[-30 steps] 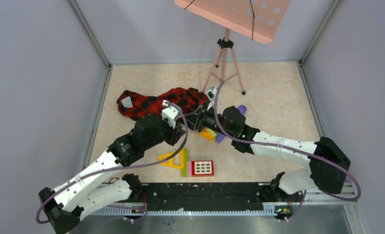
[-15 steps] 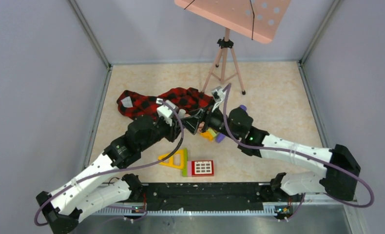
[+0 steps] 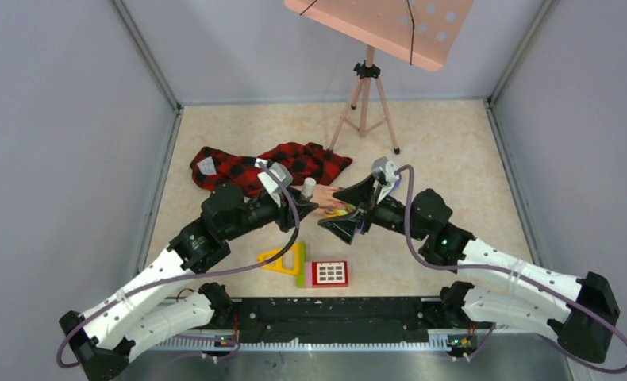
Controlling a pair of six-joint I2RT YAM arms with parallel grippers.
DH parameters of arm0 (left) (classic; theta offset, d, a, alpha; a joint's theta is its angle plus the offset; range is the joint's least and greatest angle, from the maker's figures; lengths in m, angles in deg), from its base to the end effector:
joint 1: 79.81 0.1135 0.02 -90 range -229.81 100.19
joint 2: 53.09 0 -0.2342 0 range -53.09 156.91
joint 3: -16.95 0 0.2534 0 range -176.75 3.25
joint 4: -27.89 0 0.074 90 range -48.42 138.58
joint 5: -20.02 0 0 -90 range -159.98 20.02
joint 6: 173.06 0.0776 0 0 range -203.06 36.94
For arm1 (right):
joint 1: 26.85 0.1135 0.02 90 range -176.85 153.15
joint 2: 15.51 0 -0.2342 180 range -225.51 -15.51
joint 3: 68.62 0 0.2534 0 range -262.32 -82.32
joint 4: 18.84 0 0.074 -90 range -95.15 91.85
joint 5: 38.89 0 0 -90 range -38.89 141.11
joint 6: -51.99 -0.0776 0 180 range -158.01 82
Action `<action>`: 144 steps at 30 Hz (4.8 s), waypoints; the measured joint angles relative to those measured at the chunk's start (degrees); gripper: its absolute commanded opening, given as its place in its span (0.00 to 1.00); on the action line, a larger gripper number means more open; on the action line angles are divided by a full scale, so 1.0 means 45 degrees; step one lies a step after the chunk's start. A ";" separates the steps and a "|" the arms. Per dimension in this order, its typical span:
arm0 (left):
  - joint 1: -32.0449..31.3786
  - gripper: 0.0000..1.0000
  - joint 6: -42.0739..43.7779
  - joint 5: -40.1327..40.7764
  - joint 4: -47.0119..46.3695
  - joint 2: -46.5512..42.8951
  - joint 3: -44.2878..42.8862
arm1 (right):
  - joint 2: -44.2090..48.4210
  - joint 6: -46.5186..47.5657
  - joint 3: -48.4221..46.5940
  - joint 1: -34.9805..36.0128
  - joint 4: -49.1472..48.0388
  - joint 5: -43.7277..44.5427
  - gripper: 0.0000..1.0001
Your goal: Paint the nails
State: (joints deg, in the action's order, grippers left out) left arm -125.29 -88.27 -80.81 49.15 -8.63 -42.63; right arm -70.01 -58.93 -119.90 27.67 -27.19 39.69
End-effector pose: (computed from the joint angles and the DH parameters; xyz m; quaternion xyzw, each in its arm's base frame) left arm 0.1627 -0.1862 0.3276 0.3142 0.6737 -0.3482 0.5712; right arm 0.1538 0.2422 0.3034 -0.2644 0.6215 0.5024 0.5398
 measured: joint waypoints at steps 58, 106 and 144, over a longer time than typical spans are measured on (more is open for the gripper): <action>-0.0423 0.00 -0.0690 -1.1030 -0.0457 0.1622 -0.0874 | -0.1749 -0.2681 -0.0185 -0.0748 -0.8335 -0.9350 0.00; -0.0350 0.00 0.0631 0.2550 0.2157 0.0015 0.0029 | -0.3313 -0.1195 -0.3075 0.1520 0.1243 0.3793 0.86; -0.0403 0.00 -0.0588 -1.1424 -0.0155 0.2108 -0.1127 | -0.0767 -0.4294 0.0695 -0.1243 -0.9768 -0.8631 0.72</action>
State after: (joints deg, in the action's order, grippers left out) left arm -127.10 -90.92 -132.22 48.45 0.86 -47.70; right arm -73.46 -78.25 -116.78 22.08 -71.15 0.85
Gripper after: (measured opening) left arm 0.338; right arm 0.746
